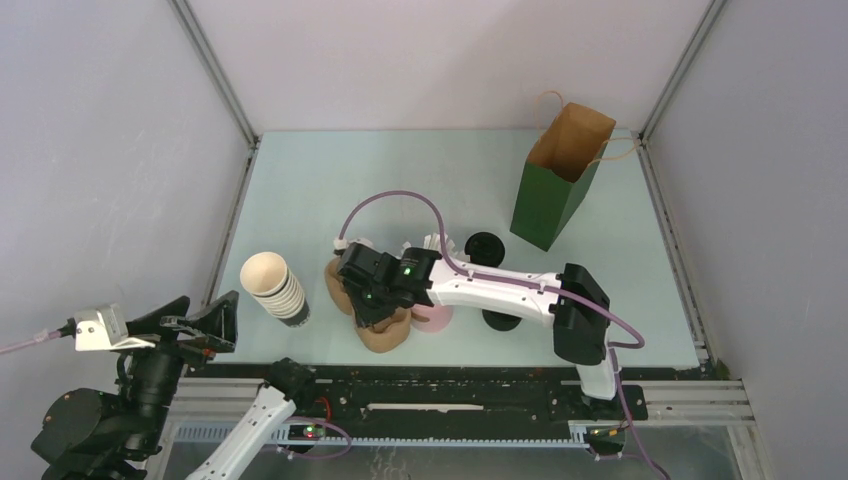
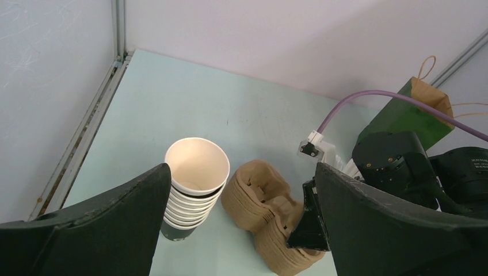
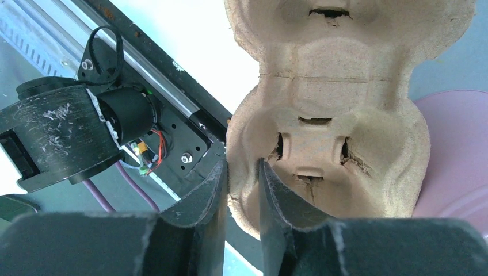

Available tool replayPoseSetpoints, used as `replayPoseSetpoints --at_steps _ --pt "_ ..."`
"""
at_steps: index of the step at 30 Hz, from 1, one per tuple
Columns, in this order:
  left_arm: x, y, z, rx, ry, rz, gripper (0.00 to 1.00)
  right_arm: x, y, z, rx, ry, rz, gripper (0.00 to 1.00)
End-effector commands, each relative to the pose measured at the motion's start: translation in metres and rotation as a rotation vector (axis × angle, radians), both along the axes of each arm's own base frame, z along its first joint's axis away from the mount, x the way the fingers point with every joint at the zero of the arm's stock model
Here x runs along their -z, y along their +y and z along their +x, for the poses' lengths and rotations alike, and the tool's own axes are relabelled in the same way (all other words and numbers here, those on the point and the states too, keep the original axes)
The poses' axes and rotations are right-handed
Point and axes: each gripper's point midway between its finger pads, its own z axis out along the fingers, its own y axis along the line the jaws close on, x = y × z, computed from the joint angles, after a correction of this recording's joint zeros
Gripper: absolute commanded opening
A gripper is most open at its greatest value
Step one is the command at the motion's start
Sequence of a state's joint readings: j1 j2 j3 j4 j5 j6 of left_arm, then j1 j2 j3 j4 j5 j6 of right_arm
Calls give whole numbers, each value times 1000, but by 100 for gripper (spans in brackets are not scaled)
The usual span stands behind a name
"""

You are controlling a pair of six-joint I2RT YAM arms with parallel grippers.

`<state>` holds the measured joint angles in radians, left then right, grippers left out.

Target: Pack the takeout coffee

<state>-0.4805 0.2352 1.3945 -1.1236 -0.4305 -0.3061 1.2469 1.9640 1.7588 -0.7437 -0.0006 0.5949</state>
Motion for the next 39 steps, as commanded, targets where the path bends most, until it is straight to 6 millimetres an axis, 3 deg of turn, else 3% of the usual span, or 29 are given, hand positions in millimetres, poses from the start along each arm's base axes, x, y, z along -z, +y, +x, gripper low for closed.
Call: replayPoseSetpoints --at_steps 1,4,8,25,31,39 --pt "-4 -11 11 28 6 -3 100 -39 3 -3 19 -4 104 31" --pt "-5 -11 9 30 2 -6 100 -37 3 -3 21 17 105 32" --pt "-5 -10 8 29 2 -10 100 -33 6 -6 15 41 126 42" --pt "-5 -10 8 32 2 -13 100 -16 16 -5 -5 49 95 45" --pt "-4 -9 7 29 6 -6 100 -14 17 0 12 56 108 39" --pt "-4 -9 8 27 8 1 100 -6 21 -2 -4 61 91 44"
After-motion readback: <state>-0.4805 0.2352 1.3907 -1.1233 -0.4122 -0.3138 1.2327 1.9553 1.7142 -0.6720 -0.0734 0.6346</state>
